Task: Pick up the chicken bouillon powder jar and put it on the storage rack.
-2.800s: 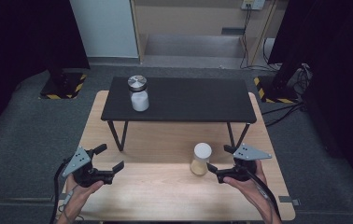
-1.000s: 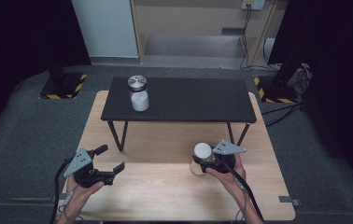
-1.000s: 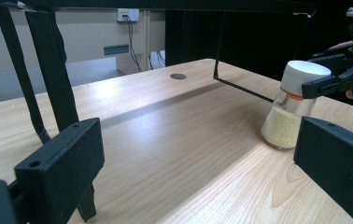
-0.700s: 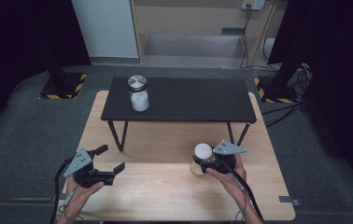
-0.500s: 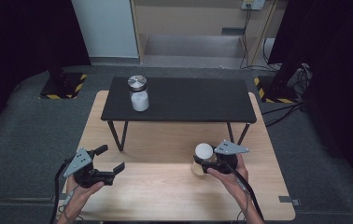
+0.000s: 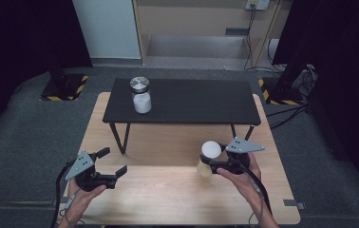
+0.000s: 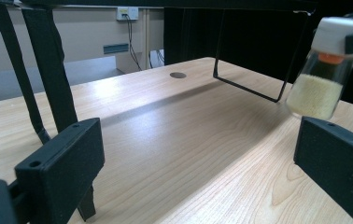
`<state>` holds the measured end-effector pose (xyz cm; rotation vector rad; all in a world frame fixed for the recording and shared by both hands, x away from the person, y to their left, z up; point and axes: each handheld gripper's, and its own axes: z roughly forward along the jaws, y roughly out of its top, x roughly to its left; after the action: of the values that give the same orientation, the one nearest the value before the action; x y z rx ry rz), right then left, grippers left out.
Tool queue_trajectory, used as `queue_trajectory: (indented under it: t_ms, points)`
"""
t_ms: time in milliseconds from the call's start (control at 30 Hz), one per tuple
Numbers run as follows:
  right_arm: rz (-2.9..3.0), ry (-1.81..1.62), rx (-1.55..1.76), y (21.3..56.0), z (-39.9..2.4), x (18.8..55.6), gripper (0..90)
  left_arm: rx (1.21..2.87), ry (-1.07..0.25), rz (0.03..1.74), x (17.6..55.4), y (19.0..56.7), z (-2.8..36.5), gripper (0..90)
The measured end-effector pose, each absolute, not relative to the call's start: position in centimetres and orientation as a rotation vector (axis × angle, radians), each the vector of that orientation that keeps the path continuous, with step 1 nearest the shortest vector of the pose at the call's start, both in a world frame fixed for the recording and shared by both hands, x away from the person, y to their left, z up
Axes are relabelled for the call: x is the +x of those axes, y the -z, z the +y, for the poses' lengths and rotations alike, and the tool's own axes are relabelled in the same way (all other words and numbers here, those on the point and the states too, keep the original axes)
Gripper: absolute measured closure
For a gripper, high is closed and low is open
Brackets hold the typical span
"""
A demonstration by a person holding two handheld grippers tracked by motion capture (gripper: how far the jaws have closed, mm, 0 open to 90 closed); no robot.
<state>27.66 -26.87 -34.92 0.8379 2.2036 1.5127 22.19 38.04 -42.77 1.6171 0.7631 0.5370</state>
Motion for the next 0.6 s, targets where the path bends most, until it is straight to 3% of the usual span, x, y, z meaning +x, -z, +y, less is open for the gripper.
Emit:
queue_trajectory:
  t_ms: [600]
  points:
    - [2.249, -1.530, 0.689, 28.9, -27.3, 28.2, 32.9, 1.624, -0.541, 0.763, 22.1, 42.7, 38.1, 0.6]
